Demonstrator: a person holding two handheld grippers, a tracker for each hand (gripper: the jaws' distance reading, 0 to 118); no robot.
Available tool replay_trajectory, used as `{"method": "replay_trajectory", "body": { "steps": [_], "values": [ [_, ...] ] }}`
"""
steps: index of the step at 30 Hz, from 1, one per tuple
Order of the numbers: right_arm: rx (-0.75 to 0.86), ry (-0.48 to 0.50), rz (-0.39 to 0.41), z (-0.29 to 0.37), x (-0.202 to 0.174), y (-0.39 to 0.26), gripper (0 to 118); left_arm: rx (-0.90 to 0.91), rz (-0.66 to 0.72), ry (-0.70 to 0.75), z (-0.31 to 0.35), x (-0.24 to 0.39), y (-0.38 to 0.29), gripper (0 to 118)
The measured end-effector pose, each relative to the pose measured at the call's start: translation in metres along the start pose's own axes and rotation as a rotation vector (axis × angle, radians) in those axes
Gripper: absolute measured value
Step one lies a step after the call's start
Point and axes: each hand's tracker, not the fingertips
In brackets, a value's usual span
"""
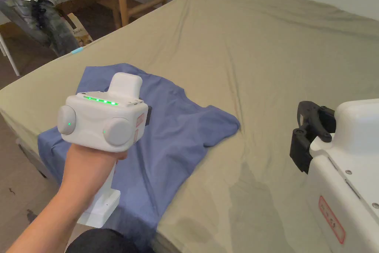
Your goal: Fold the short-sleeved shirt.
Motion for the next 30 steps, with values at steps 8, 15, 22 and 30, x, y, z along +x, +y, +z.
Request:
{"method": "replay_trajectory", "body": {
  "steps": [8, 15, 22, 30],
  "values": [
    [-0.061, -0.054, 0.002, -0.031, 0.019, -0.012, 1, -0.264, 0.118, 0.036, -0.142, -0.019, -0.027, 115],
    [-0.102, -0.074, 0.0, -0.046, 0.027, -0.022, 1, -0.297, 0.075, 0.064, -0.163, -0.02, -0.034, 118],
    [-0.104, -0.082, -0.013, -0.04, 0.026, -0.022, 1, -0.181, -0.045, 0.11, -0.13, 0.014, -0.03, 1],
    [-0.073, -0.105, -0.018, -0.002, 0.035, -0.011, 1, -0.092, 0.05, 0.042, -0.115, -0.011, -0.035, 0]
  ]
}}
